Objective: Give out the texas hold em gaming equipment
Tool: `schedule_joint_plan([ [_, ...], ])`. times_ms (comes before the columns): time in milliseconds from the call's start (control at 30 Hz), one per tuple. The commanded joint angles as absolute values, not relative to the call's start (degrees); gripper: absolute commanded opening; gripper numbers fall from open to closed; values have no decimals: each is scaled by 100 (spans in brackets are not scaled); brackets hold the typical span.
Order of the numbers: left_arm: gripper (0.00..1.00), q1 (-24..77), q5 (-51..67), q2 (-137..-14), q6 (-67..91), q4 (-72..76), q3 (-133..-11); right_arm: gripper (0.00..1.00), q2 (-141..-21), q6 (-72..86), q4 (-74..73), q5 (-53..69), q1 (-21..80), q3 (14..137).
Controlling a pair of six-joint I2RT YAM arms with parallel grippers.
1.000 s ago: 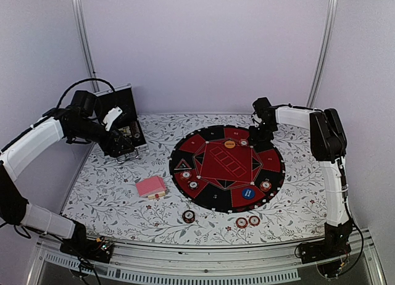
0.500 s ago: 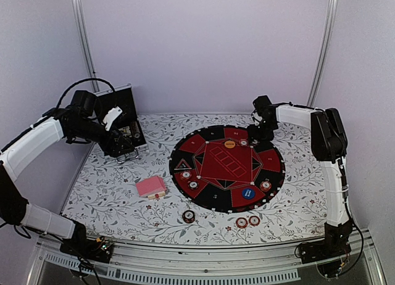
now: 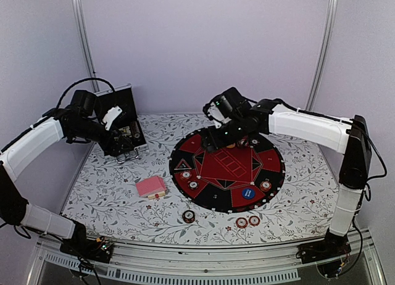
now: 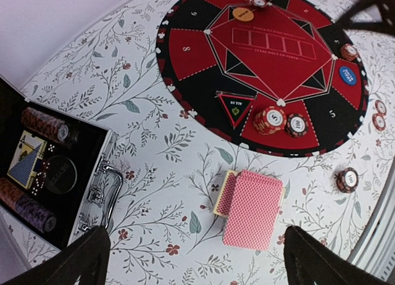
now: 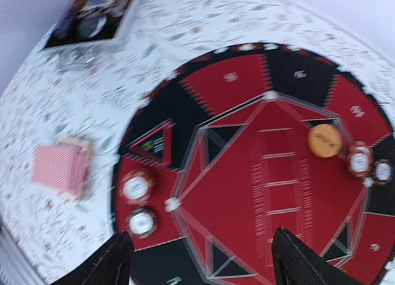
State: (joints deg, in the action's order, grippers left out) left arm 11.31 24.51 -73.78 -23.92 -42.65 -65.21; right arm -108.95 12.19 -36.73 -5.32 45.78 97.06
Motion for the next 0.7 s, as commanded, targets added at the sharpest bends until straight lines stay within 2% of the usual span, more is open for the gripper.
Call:
schedule_joint_plan([
  [0, 100, 1168, 2369, -7368, -2372, -4162, -6439, 87, -10791, 1547, -3747, 342, 5430, 9173],
  [267, 100, 1160, 2368, -7390, -2346, -4148, -6390, 90, -11623, 1719, -4008, 510, 6618, 9106],
  [667, 100, 1160, 2466, -7370, -2338, -4219, -6468, 90, -12155, 1653, -3998, 522, 6931, 9109],
])
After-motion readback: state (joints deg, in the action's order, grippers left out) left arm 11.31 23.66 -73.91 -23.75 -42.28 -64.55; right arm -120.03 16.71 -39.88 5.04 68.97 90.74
